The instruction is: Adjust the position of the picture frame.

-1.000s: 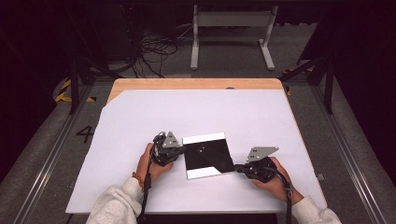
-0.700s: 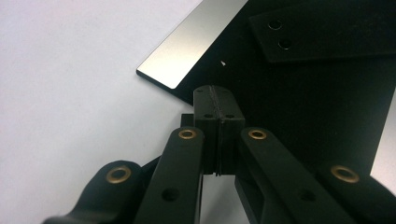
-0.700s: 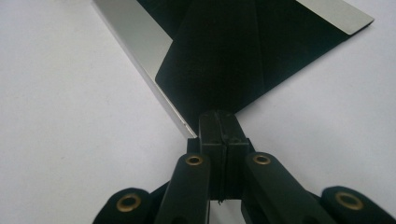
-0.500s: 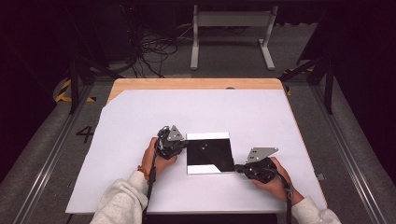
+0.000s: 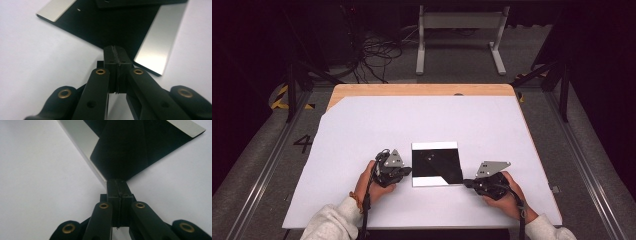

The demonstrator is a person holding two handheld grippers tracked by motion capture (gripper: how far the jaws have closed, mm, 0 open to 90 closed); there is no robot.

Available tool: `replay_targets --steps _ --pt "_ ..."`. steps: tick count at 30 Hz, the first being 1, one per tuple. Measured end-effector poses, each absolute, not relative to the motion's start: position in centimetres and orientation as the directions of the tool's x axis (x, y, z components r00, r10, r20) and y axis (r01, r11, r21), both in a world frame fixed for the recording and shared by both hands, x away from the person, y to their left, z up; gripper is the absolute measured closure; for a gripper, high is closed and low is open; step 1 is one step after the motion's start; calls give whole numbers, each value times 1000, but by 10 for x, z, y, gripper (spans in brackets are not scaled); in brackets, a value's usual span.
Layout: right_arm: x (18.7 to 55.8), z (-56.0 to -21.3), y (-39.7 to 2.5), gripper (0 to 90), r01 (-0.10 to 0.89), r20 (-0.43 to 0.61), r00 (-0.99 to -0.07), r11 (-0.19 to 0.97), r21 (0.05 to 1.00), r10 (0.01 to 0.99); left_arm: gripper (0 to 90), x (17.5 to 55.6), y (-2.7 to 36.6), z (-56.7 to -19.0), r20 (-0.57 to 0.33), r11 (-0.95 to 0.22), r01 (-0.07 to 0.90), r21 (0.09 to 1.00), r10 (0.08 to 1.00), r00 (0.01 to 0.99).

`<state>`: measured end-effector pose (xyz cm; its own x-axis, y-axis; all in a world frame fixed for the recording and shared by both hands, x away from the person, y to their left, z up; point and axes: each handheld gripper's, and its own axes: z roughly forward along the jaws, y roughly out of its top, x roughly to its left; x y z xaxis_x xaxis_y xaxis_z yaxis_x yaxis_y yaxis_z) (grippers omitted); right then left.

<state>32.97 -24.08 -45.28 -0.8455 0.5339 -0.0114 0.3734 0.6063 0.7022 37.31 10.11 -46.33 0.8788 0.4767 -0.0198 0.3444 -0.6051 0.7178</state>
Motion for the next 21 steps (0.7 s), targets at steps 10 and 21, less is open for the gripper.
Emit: replay_targets --steps 10,21 --pt "324 -454 -237 897 363 -19 -847 604 710 531 898 379 92 -466 -11 -592 337 732 484 875" --pt "325 -454 -237 899 357 -25 -849 607 710 528 890 384 82 -466 13 -601 312 736 473 881"
